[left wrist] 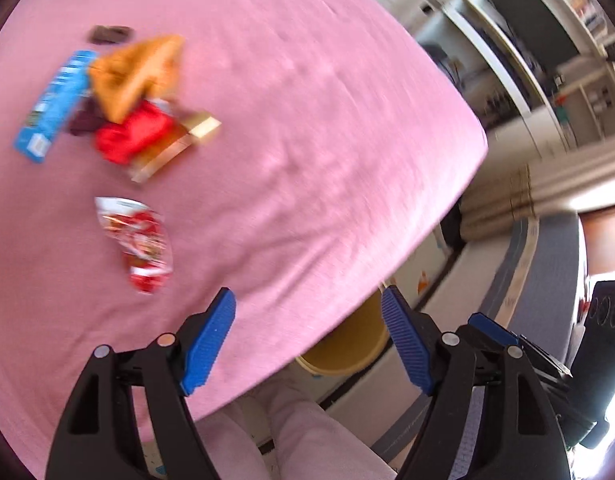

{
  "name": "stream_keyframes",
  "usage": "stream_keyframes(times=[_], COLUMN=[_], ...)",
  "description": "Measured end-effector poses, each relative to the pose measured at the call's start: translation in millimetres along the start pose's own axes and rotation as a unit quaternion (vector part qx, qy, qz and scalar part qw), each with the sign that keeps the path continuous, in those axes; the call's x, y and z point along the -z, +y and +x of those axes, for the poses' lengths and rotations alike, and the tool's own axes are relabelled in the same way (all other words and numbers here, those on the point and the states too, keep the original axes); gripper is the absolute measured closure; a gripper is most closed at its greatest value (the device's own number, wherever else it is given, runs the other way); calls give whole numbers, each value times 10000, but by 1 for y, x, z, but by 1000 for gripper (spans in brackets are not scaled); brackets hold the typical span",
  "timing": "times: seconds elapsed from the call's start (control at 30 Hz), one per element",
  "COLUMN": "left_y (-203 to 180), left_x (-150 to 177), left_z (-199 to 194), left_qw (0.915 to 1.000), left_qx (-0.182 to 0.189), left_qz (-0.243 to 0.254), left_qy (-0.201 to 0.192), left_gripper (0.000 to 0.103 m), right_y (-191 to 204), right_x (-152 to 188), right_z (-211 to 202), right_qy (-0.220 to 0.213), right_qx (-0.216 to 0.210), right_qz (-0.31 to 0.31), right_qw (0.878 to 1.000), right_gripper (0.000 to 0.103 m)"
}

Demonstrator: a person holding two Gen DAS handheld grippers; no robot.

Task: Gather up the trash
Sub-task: 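Return both tools over the remaining items on the bed, then grasp the blue nasal spray box with the left tool while the right tool grasps the mustard bag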

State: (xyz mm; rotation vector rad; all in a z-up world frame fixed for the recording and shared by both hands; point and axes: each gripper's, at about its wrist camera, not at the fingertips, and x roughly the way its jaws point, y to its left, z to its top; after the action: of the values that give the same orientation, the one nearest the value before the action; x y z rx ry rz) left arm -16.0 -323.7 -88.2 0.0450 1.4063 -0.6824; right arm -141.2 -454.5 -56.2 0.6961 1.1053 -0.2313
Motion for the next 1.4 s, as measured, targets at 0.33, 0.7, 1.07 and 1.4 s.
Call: stream_keyframes(times=[0.33, 0.7, 1.07, 1.4], left_y=[147, 214, 220, 265], left_x=[-34, -74, -134, -168], left_z=[-112, -131, -56, -1], left_qw=[9889, 9795, 9818, 9760], left_qx=[-373, -545, -570, -834], left_qz=[-954, -1418, -1591, -1932], left_qy=[-1078, -1324, -871, -566], left_gripper=[21, 16, 15, 15], right_y=[163, 212, 198, 195], right_x=[-47, -104, -169, -210], right_z=[39, 80, 158, 256], right_qy=[-297, -349, 187, 819], right_qx=[-417, -349, -351, -148], right_qz=[-1126, -1394, -1376, -1339], right_qw=[9923, 9890, 9897, 9875], right_gripper=[41, 30, 31, 35])
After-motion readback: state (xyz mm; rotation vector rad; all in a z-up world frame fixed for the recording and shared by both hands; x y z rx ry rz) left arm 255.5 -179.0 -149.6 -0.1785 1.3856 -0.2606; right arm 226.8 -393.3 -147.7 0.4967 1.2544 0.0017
